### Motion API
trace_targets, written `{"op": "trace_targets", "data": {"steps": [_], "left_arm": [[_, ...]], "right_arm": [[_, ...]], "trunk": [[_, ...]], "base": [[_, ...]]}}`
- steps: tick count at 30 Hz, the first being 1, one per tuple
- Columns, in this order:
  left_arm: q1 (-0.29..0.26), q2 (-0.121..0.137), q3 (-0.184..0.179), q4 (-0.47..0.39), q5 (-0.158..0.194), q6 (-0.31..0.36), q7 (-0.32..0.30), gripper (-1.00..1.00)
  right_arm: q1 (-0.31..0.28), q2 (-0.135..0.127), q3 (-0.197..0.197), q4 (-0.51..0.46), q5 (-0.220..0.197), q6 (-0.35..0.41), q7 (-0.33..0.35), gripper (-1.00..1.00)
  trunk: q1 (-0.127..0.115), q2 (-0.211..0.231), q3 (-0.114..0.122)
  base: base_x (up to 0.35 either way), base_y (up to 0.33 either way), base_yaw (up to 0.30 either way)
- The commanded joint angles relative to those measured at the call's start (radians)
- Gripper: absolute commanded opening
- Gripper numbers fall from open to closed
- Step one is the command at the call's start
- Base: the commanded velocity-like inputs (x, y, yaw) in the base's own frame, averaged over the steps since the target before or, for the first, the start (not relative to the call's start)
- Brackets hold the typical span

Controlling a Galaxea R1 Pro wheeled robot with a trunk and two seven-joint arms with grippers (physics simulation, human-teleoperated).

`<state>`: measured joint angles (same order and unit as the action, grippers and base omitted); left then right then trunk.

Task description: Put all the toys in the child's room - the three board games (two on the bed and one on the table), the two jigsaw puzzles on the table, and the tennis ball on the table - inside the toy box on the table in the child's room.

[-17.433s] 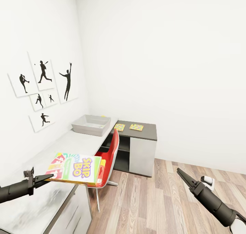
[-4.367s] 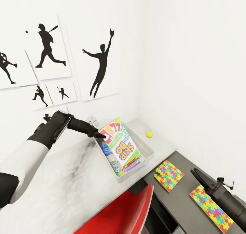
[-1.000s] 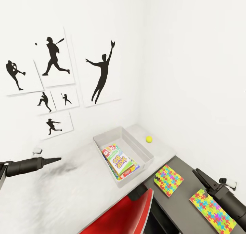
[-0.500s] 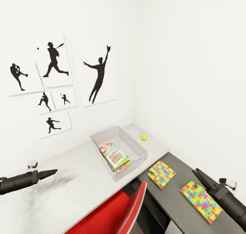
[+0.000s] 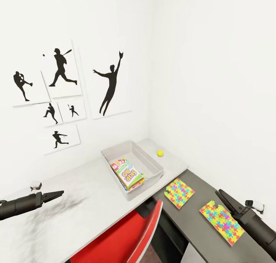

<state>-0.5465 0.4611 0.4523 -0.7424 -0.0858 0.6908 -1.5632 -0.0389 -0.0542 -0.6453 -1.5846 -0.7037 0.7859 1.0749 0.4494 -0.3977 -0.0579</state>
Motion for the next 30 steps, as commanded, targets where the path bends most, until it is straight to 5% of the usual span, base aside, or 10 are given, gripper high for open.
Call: {"op": "trace_targets", "data": {"steps": [1, 30], "left_arm": [[-0.001, -0.001, 0.003, 0.000, -0.009, 0.010, -0.008, 1.00], [-0.001, 0.002, 0.006, 0.000, -0.008, 0.011, -0.008, 1.00]], "right_arm": [[-0.001, 0.000, -0.001, 0.000, -0.002, 0.006, 0.001, 1.00], [-0.001, 0.000, -0.001, 0.000, 0.007, 0.007, 0.004, 1.00]], "trunk": [[0.001, -0.002, -0.002], [0.001, -0.002, 0.008]], "base": [[-0.004, -0.002, 0.000], [-0.026, 0.000, -0.037]]}}
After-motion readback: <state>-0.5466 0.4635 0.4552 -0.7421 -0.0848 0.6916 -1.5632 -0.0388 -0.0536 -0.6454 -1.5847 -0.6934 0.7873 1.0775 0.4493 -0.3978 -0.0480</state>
